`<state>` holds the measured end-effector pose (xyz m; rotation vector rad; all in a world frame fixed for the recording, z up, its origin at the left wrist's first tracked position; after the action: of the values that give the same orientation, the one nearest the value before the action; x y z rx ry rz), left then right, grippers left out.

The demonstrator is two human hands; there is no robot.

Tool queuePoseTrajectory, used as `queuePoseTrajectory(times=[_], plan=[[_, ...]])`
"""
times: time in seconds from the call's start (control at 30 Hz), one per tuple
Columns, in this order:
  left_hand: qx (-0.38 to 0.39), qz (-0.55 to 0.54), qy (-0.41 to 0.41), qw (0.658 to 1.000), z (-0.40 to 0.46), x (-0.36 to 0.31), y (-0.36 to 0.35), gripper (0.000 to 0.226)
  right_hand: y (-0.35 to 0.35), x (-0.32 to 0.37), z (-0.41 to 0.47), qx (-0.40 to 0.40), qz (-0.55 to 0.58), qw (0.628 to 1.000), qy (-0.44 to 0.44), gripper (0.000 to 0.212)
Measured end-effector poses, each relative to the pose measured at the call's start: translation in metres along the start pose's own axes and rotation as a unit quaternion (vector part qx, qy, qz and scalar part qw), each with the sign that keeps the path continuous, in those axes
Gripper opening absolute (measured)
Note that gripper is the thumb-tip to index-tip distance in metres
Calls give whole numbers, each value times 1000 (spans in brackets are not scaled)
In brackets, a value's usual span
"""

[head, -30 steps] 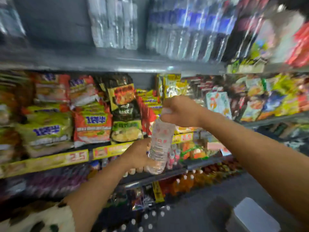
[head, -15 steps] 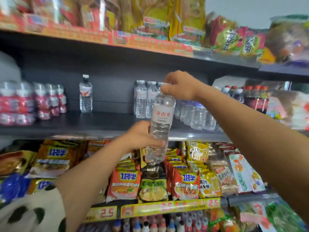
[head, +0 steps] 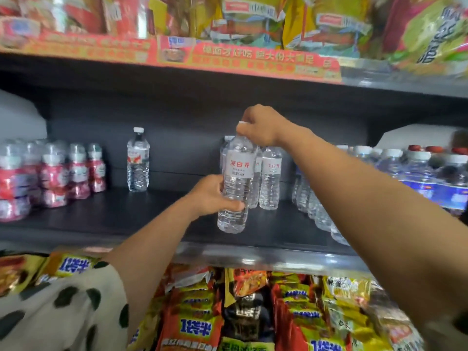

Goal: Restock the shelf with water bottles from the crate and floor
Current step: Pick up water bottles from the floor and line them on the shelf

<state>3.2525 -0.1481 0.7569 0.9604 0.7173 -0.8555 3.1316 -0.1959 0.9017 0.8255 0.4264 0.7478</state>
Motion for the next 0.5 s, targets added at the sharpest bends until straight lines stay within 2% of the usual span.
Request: queuePoseTrajectory(times=[0.3,0.5], plan=[[-27,15,27,999,65,52,-8,33,-73,-37,60,29,11,999,15,28],[-54,64,59,995,90,66,-4,27,-96,-49,87,24,25,999,13,37]])
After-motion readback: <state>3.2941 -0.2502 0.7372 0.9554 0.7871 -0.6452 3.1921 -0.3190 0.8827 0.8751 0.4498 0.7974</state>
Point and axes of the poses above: each hand's wrist, its own z-axis towards the middle knuckle, its own y-axis out of the back of the hand, x = y × z, the point moved 3 cm from there along z, towards the middle knuckle, and after that the axes turned 9 degrees about -z, right-handed, at the moved point
